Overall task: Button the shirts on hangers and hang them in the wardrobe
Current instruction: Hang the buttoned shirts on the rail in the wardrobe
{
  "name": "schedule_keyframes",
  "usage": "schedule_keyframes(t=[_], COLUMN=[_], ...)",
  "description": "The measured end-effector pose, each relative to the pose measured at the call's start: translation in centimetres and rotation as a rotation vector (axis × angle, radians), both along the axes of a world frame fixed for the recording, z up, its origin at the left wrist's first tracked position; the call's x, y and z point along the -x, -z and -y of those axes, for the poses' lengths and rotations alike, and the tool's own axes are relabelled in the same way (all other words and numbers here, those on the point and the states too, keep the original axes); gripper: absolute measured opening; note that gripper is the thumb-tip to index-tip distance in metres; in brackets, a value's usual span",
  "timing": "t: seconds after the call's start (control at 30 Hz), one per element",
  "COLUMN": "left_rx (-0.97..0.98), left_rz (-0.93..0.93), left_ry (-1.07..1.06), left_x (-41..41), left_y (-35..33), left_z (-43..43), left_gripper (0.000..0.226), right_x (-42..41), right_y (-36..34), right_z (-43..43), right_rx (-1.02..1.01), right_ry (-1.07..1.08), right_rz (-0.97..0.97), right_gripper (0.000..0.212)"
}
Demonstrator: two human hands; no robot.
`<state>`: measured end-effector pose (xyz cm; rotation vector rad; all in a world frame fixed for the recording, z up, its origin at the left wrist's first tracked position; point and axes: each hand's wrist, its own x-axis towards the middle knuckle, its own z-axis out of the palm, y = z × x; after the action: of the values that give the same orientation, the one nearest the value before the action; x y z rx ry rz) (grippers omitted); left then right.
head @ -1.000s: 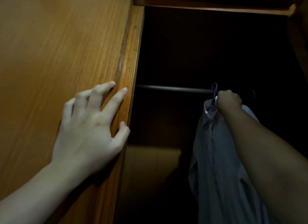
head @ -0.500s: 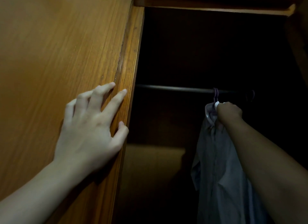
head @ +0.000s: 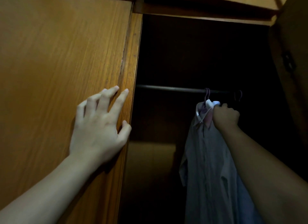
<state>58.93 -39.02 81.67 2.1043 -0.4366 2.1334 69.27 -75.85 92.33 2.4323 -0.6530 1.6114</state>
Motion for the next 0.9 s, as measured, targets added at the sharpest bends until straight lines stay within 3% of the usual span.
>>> schedule_keyframes(t=[0.17,0.43,0.6,0.7,0.9], left_rx=[-0.027,-0.019,0.057,0.138,0.128], left_rz=[-0.061,-0.240,-0.143,-0.140,-0.362], left_ry=[-0.008,0.355,0.357,0.338,0.153], left_x=[0.0,3.3,7.1,9.2,14.5], left_y=[0.5,2.3,6.0,9.2,23.0], left_z=[-0.2,-1.7,-4.3,-7.8,-19.0], left_gripper=[0.075,0.080,0.064,0.034,0.016], right_x=[1.8,8.8,14.5,18.6,22.3], right_y=[2.4,7.7,12.4,17.1,33.6], right_z=[-0.1,-3.3,-11.5,-19.5,-35.9], right_rx=[-0.048,-0.031,0.087,0.025,-0.195], right_ry=[-0.068,-0.155,-0.751,-1.001,-1.360], right_rz=[0.105,0.305,0.608,0.637,0.320], right_gripper=[0.039,0.041,0.019,0.029,0.039])
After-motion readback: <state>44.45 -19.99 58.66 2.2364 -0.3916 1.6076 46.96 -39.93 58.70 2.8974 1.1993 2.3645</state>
